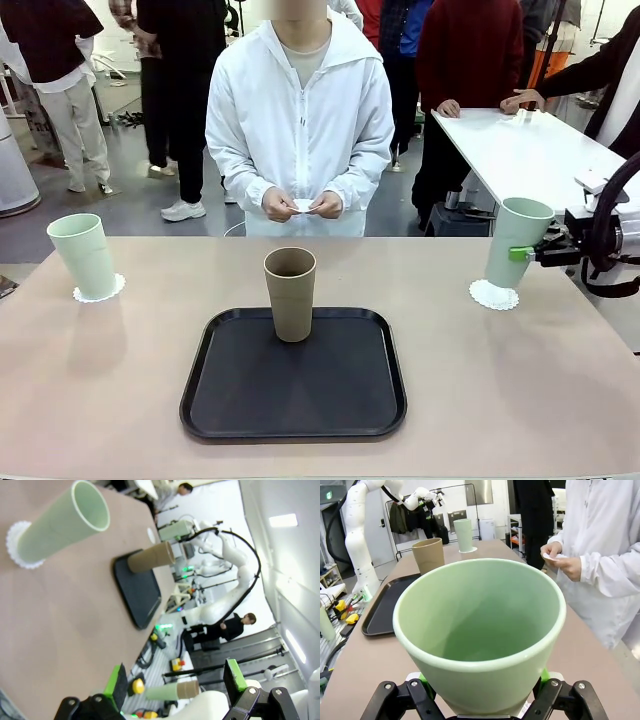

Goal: Place coasters on the table and set cups on them.
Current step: Take one Reusable plastic cup from the Flat Tray and place it on a coaster set by the human.

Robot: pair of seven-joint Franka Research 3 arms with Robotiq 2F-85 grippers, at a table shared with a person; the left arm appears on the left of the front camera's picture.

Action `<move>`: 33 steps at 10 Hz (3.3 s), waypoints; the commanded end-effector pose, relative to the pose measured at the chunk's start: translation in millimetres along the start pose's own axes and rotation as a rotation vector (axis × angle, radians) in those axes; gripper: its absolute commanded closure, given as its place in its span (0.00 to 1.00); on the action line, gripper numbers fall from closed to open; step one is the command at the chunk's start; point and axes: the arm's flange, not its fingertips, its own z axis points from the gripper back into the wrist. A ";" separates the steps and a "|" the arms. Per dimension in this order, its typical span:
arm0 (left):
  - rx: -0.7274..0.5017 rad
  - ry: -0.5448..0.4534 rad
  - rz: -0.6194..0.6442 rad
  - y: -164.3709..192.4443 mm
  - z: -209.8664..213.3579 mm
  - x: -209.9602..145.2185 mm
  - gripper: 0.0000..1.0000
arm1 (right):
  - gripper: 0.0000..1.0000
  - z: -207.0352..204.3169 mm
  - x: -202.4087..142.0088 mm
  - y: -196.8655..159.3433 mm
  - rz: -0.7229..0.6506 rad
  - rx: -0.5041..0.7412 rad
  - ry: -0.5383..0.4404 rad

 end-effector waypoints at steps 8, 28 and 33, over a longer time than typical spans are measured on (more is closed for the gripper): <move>0.008 0.000 0.005 -2.0 0.6 0.0 0.00 | 0.14 -6.7 -20.6 -16.1 0.074 0.014 0.029; 0.008 0.000 0.005 -2.0 0.6 0.0 0.00 | 0.00 -11.8 -38.7 -27.4 -0.005 0.023 0.098; 0.008 0.000 0.005 -2.0 0.6 0.0 0.00 | 0.00 -6.5 -36.9 -25.8 -0.085 0.016 0.241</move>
